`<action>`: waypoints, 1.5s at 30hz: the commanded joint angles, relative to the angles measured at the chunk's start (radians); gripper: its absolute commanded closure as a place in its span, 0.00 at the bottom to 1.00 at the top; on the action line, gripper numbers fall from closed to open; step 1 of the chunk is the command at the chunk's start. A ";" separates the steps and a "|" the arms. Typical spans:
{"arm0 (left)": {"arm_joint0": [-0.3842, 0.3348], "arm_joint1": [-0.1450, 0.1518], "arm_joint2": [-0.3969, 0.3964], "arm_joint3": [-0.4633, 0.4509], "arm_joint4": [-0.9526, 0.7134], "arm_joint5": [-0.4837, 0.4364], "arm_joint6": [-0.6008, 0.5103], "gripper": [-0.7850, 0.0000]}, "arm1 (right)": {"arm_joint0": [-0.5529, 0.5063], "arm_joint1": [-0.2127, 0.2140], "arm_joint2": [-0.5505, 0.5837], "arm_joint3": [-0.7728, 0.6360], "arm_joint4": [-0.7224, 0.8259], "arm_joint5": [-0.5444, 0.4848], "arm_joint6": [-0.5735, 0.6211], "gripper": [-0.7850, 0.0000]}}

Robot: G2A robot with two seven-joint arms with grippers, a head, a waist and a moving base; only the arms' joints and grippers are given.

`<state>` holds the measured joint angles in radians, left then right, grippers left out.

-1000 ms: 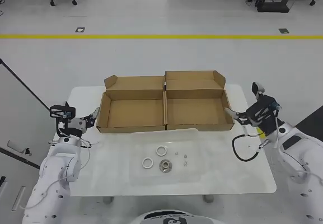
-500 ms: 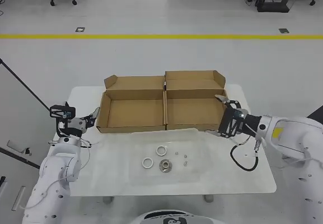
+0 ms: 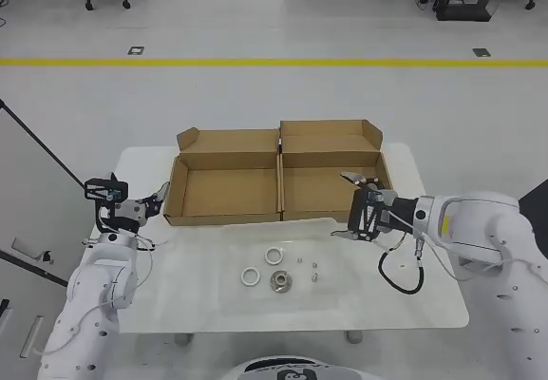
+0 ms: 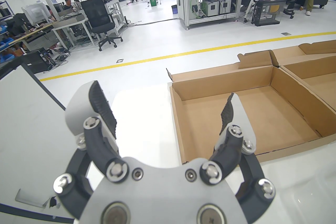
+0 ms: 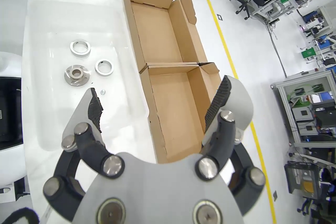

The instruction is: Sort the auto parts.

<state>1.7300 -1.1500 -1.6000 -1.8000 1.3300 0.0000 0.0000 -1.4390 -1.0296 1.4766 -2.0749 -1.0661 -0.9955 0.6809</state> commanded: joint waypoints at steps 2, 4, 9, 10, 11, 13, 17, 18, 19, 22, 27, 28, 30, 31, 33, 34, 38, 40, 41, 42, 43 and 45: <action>0.000 0.000 0.000 0.000 0.000 0.000 0.000 0.00 | 0.000 0.000 0.000 0.000 0.000 0.000 0.000 0.00; 0.000 0.000 0.000 0.000 0.000 0.000 0.000 0.00 | 0.000 0.000 0.000 0.000 0.000 0.000 0.000 0.00; 0.000 0.000 0.000 0.000 0.000 0.000 0.000 0.00 | 0.036 0.011 -0.044 -0.028 -0.007 -0.013 0.131 0.00; 0.000 0.000 0.000 0.000 0.000 0.000 0.000 0.00 | 0.045 0.015 -0.068 -0.027 0.011 0.013 0.157 0.00; 0.000 0.000 0.000 0.000 0.000 0.000 0.000 0.00 | 0.054 0.023 -0.106 -0.024 0.010 0.041 0.185 0.00; 0.000 0.000 0.000 0.000 0.000 0.000 0.000 0.00 | 0.088 0.042 -0.183 -0.022 0.032 0.087 0.231 0.00; 0.000 0.000 0.000 0.000 0.000 0.000 0.000 0.00 | 0.199 0.094 -0.344 -0.016 0.093 0.179 0.323 0.00; 0.000 0.000 0.000 0.000 0.000 0.000 0.000 0.00 | 0.231 0.106 -0.380 -0.015 0.134 0.201 0.345 0.00; 0.000 0.000 0.000 0.000 0.000 0.000 0.000 0.00 | 0.264 0.119 -0.416 -0.014 0.175 0.225 0.369 0.00; 0.000 0.000 0.000 0.000 0.000 0.000 0.000 0.00 | 0.369 0.157 -0.527 -0.018 0.272 0.307 0.451 0.00; 0.000 0.000 0.000 0.000 0.000 0.000 0.000 0.00 | 0.534 0.215 -0.695 -0.029 0.419 0.422 0.566 0.00; 0.000 0.000 0.000 0.000 0.000 0.000 0.000 0.00 | 0.562 0.226 -0.729 -0.027 0.438 0.440 0.584 0.00; 0.000 0.000 0.000 0.000 0.000 0.000 0.000 0.00 | 0.616 0.244 -0.787 -0.023 0.477 0.458 0.602 0.00; 0.000 0.000 0.000 0.000 0.000 0.000 0.000 0.00 | 0.640 0.252 -0.815 -0.019 0.492 0.464 0.608 0.00; 0.000 0.000 0.000 0.000 0.000 0.000 0.000 0.00 | 0.684 0.266 -0.873 -0.011 0.508 0.473 0.617 0.00; 0.000 0.000 0.000 0.000 0.000 0.000 0.000 0.00 | 0.705 0.272 -0.900 -0.007 0.514 0.475 0.619 0.00; 0.000 0.000 0.000 0.000 0.000 0.000 0.000 0.00 | 0.771 0.286 -0.992 0.016 0.546 0.463 0.606 0.00; 0.000 0.000 0.000 0.000 0.000 0.000 0.000 0.00 | 0.796 0.288 -1.033 0.029 0.555 0.453 0.597 0.00; 0.000 0.000 0.000 0.000 0.000 0.000 0.000 0.00 | 0.807 0.288 -1.051 0.036 0.560 0.448 0.592 0.00; 0.000 0.000 0.000 0.000 0.000 0.000 0.000 0.00 | 0.817 0.287 -1.070 0.042 0.563 0.441 0.585 0.00; 0.000 0.000 0.000 0.000 0.000 0.000 0.000 0.00 | 0.826 0.286 -1.087 0.050 0.565 0.436 0.580 0.00; 0.000 0.000 0.000 0.000 0.000 0.000 0.000 0.00 | 0.842 0.281 -1.121 0.063 0.568 0.424 0.568 0.00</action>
<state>1.7300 -1.1500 -1.6000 -1.8000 1.3300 0.0000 0.0000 -0.6033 -0.7467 0.3698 -2.0169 -0.4992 -0.5666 1.2536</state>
